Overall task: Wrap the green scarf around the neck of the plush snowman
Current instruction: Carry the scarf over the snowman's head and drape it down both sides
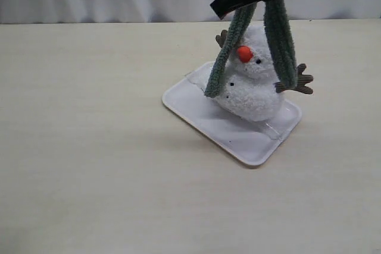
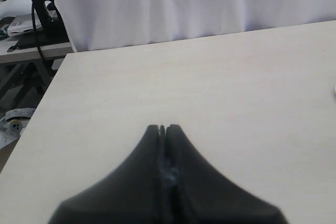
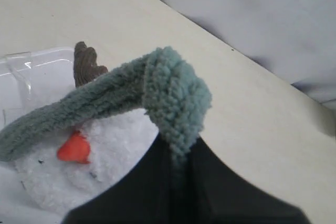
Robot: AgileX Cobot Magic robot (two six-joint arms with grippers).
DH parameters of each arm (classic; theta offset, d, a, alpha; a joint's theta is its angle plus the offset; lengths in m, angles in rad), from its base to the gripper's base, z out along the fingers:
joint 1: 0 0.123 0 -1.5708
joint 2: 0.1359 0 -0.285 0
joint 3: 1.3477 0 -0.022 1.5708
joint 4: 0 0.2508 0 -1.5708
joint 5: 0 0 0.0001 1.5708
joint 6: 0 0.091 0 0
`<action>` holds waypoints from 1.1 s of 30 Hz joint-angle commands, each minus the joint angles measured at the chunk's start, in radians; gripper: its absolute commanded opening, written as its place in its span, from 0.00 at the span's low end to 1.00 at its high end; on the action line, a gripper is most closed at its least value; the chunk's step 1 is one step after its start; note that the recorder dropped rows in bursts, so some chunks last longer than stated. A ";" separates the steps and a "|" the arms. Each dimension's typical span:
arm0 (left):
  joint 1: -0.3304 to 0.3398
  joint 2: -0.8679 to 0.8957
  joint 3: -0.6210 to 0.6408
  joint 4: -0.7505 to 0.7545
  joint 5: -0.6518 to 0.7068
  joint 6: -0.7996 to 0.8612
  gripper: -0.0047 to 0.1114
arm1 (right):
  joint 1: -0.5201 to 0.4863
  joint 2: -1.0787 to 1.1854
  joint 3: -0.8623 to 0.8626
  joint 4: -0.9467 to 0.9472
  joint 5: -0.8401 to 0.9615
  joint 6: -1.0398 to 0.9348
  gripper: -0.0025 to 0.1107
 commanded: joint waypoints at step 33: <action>0.000 -0.003 0.002 -0.006 -0.011 0.001 0.04 | -0.087 0.167 0.005 -0.114 -0.036 0.098 0.06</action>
